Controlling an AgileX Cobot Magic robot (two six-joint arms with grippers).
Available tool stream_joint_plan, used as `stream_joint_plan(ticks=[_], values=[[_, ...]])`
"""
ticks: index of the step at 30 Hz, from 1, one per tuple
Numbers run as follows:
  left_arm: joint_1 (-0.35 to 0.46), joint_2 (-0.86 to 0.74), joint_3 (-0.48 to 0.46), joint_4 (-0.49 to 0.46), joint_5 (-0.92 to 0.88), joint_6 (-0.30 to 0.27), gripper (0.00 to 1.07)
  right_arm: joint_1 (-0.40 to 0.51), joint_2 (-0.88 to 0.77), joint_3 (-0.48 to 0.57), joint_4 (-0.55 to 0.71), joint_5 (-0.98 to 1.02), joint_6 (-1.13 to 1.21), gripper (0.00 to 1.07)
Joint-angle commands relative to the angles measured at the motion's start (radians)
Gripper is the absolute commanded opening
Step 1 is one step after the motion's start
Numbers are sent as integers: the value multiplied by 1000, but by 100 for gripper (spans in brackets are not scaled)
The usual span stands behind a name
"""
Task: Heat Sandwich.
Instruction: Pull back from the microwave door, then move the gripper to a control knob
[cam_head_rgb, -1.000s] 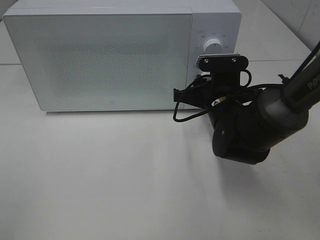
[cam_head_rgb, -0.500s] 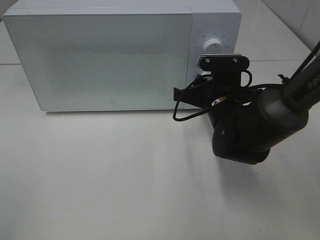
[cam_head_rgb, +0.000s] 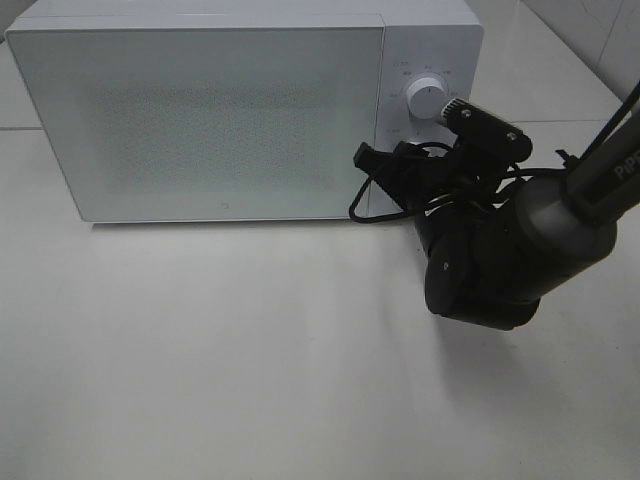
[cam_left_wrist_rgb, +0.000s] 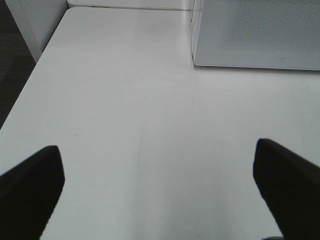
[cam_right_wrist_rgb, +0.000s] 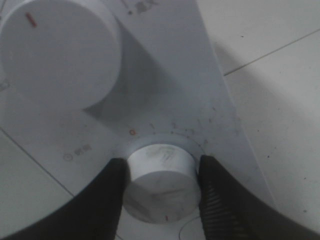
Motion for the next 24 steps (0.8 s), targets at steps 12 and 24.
stream_joint_plan(ticks=[12, 24], values=[[0, -24, 2, -2, -9, 0, 98, -1, -2, -6, -44, -32, 606, 13], [0, -24, 2, -2, -9, 0, 98, -1, -2, -6, -38, -27, 1048, 14]])
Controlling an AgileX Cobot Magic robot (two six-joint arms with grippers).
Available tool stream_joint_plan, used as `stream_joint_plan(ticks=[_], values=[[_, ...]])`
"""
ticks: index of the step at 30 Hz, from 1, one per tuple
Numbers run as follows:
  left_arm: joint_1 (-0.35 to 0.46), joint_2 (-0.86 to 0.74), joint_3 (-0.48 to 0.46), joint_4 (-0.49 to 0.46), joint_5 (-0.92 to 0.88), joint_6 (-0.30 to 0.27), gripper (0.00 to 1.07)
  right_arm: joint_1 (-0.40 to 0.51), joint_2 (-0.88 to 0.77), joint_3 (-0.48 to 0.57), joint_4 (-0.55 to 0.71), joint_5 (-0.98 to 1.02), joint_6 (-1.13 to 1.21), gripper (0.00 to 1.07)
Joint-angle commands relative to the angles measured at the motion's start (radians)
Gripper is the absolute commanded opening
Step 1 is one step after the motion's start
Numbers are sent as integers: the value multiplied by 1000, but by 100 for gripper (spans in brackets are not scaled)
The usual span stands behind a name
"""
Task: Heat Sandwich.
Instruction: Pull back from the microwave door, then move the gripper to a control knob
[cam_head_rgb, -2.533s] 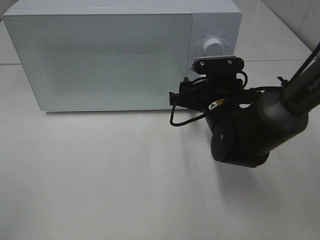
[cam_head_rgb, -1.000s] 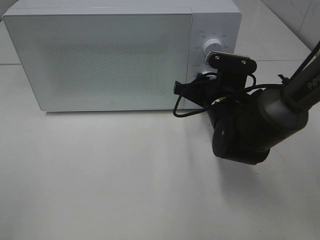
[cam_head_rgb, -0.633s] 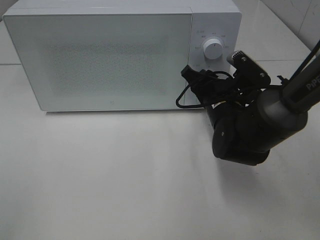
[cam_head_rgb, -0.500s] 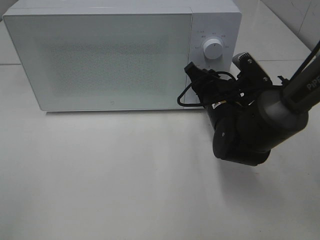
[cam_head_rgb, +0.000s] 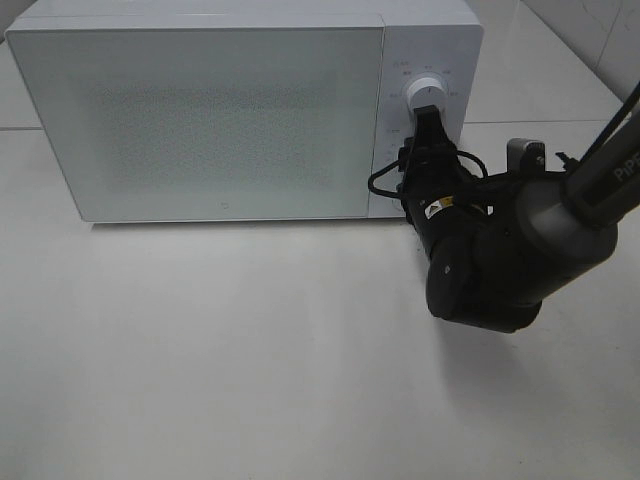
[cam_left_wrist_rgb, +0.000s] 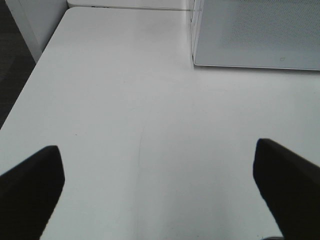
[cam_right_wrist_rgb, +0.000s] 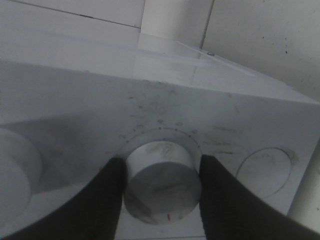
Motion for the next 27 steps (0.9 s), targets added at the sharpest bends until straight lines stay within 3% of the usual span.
stream_joint_plan(ticks=[1, 8, 27], values=[[0, -24, 2, -2, -9, 0, 98, -1, -6, -13, -31, -16, 160, 14], [0, -24, 2, -2, -9, 0, 98, -1, -6, -13, -31, -16, 329, 14], [0, -24, 2, -2, -9, 0, 98, -1, -6, -13, -77, -15, 238, 18]])
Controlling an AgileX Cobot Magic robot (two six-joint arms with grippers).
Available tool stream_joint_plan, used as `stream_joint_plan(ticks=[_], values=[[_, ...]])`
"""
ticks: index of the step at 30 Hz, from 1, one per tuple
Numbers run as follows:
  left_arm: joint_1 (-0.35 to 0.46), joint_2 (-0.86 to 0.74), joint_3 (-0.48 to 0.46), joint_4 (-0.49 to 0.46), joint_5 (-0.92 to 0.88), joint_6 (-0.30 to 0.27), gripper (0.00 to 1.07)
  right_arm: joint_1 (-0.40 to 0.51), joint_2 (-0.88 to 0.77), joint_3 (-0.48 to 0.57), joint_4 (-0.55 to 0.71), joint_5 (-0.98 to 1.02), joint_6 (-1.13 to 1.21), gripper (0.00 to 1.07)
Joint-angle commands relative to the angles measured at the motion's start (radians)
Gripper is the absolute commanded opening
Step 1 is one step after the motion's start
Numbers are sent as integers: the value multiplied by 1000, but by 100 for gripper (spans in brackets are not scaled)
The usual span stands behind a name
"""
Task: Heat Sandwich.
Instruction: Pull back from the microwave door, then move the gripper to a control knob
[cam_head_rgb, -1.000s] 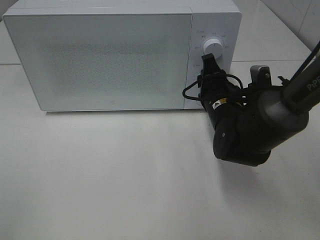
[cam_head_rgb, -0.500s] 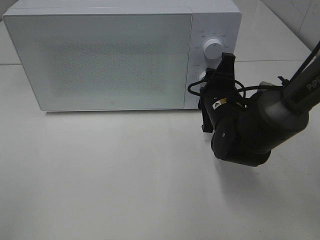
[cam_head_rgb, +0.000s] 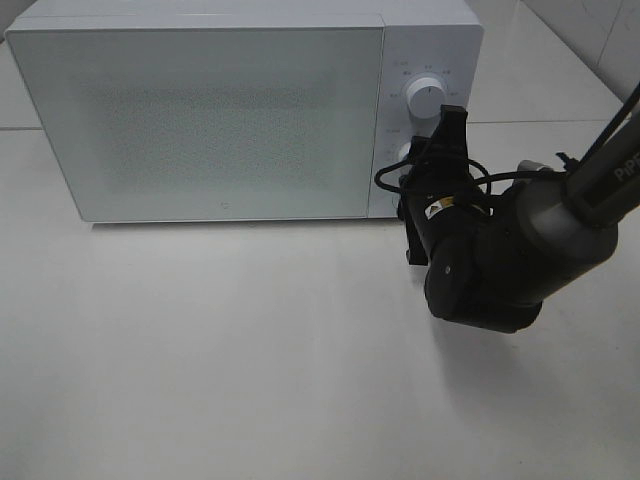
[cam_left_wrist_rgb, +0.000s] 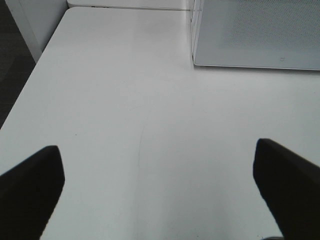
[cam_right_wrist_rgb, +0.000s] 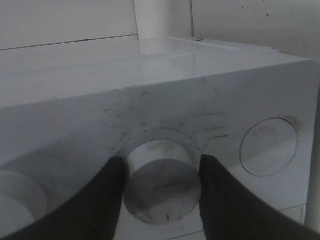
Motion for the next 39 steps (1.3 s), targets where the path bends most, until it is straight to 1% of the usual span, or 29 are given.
stream_joint_plan(ticks=[1, 5, 6, 8, 9, 11, 12, 13, 15, 16, 17, 18, 19, 20, 21, 24, 29, 33, 36, 37, 39], values=[[0, -24, 2, -2, -9, 0, 98, -1, -6, -14, -73, -15, -32, 18], [0, -24, 2, -2, -9, 0, 98, -1, -6, -14, -73, -16, -32, 21], [0, -24, 2, -2, -9, 0, 98, -1, -6, -14, -72, -16, -32, 23], [0, -24, 2, -2, -9, 0, 98, -1, -6, -14, -72, -16, -31, 31], [0, -24, 2, -2, -9, 0, 98, -1, -6, -14, -72, -16, -31, 31], [0, -24, 2, -2, -9, 0, 98, -1, -6, -13, -72, -16, -31, 38], [0, -24, 2, -2, -9, 0, 98, -1, -6, -13, -71, -18, -31, 47], [0, -24, 2, -2, -9, 0, 98, -1, -6, -13, -71, -18, -31, 47], [0, -24, 2, -2, -9, 0, 98, -1, -6, -13, -67, -24, -37, 55], [0, -24, 2, -2, -9, 0, 98, -1, -6, -13, -66, -24, -43, 65], [0, -24, 2, -2, -9, 0, 98, -1, -6, -13, -66, -23, -43, 69], [0, -24, 2, -2, -9, 0, 98, -1, -6, -13, -66, -23, -43, 69], [0, -24, 2, -2, -9, 0, 98, -1, -6, -13, -65, -22, -43, 73], [0, -24, 2, -2, -9, 0, 98, -1, -6, -11, -65, -21, -43, 79], [0, -24, 2, -2, -9, 0, 98, -1, -6, -10, -65, -21, -43, 81], [0, -24, 2, -2, -9, 0, 98, -1, -6, -6, -64, -20, -43, 81], [0, -24, 2, -2, -9, 0, 98, -1, -9, 11, -70, -24, -43, 77], [0, -24, 2, -2, -9, 0, 98, -1, -17, 29, -71, -18, -42, 76], [0, -24, 2, -2, -9, 0, 98, -1, -52, 76, -93, -12, -50, 76], [0, -24, 2, -2, -9, 0, 98, -1, -52, 76, -93, -12, -50, 76], [0, -24, 2, -2, -9, 0, 98, -1, -81, 119, -96, -8, -80, 76]])
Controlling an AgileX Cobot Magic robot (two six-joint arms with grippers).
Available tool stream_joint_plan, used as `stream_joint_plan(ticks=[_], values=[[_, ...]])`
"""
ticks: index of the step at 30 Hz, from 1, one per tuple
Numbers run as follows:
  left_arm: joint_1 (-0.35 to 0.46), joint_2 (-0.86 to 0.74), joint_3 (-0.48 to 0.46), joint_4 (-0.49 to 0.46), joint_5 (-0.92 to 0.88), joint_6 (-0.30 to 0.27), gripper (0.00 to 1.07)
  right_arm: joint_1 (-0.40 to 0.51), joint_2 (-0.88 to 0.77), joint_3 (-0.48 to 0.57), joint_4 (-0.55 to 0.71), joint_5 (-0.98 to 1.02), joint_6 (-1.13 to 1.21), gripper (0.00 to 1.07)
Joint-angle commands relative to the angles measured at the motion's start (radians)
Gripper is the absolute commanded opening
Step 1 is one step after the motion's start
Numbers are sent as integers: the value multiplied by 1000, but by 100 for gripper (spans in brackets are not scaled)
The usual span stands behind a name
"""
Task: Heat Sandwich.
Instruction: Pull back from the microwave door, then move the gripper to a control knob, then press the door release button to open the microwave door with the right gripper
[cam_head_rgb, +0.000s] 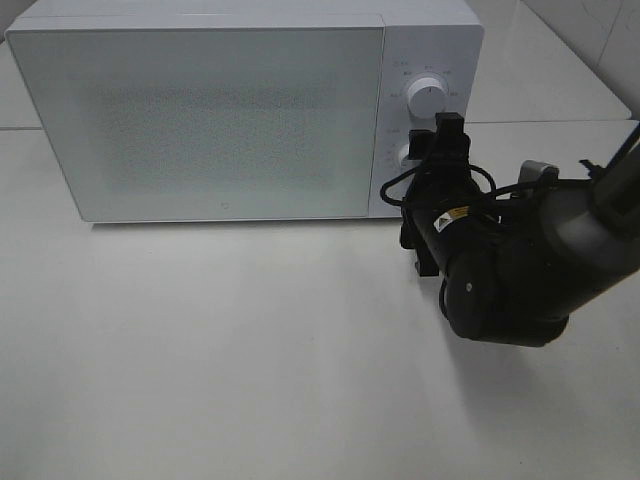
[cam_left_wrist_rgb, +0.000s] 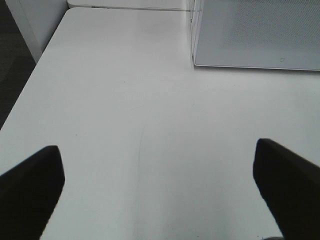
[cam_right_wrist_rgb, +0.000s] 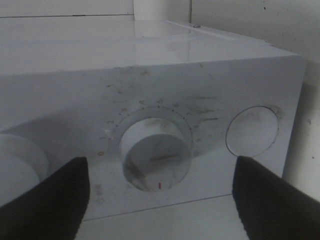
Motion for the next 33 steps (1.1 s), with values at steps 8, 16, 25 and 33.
stream_joint_plan(ticks=[8, 16, 25, 33], values=[[0, -23, 2, -2, -9, 0, 98, 0, -119, 135, -80, 88, -124, 76], [0, -23, 2, -2, -9, 0, 98, 0, -295, 188, -143, 405, -478, 76], [0, -23, 2, -2, -9, 0, 98, 0, -433, 187, -132, 767, -1081, 76], [0, -23, 2, -2, -9, 0, 98, 0, -512, 187, -132, 1074, -1533, 76]])
